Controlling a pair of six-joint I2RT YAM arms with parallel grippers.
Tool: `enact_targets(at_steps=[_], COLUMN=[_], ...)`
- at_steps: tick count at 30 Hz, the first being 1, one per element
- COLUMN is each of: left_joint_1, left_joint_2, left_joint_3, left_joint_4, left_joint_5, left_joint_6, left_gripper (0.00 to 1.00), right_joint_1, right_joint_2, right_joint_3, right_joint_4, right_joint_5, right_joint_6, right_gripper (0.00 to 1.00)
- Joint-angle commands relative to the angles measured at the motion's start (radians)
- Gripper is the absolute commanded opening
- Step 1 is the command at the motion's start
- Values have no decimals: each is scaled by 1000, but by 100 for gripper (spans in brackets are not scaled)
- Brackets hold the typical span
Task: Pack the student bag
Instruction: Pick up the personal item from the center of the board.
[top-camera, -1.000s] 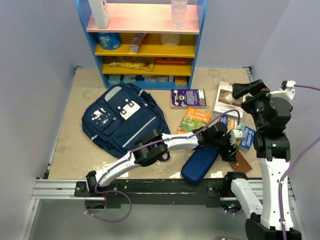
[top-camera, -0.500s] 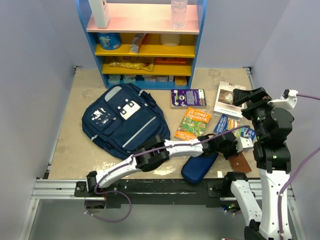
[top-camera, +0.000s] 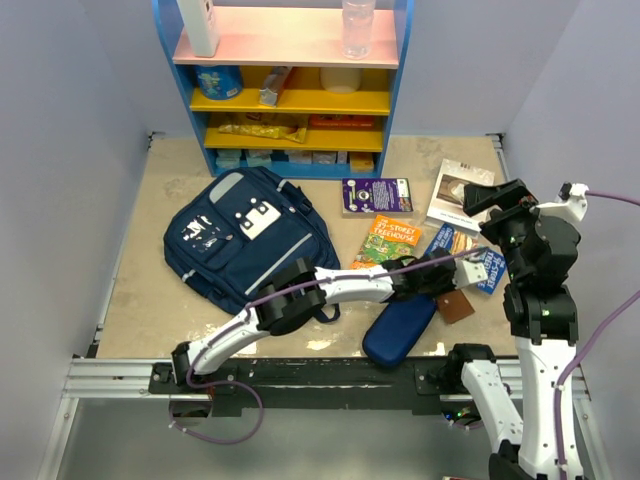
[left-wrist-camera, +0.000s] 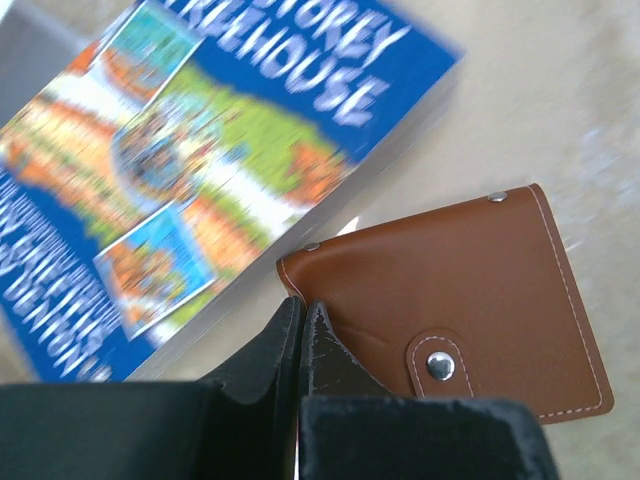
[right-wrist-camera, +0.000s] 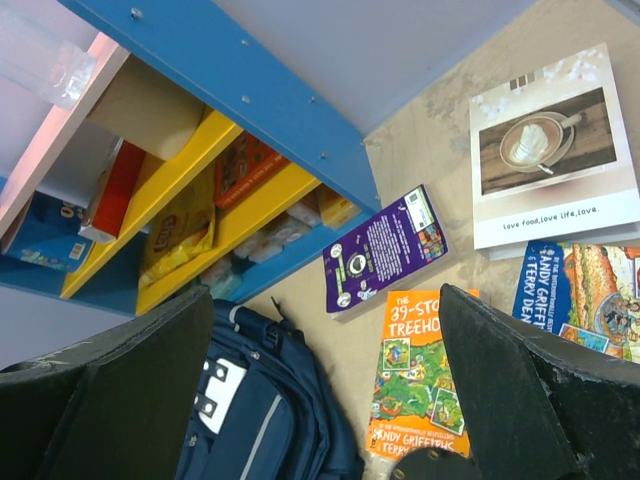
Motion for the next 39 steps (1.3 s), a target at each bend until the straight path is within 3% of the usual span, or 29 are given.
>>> enact_targets(at_steps=[1,9,13,15,20,27,39], left_joint_1=[89,97,120,146,164,213,266], left_joint_2=[-13,-49,-41,-47,-64,-162,-306], left_joint_3=[-155,-104,-18,2,19,-50,-31], left_joint_4=[-276,-310,-337,-345,-348,-289,-261], left_joint_5=[-127,-41,-12,35,66,178,352], left_joint_6=[61,0,-32,-66,-83,-143,-244], left_gripper=[0,1,16,17,0,0,0], right_joint_1=[7,9,9,10,10,10,9], right_joint_2=[-5,14,14,12,8,-12,-29], right_joint_3=[-6,-14,-15,-20,-37,-61,-110], right_joint_4=[8,26,16,8,5,-18,-14], right_joint_5=[7,-4,-1,7,21,65,102], right_joint_6=[3,13,-1,-10,-15,-26,-26], right_gripper=[97,97,98,98,98,97,95])
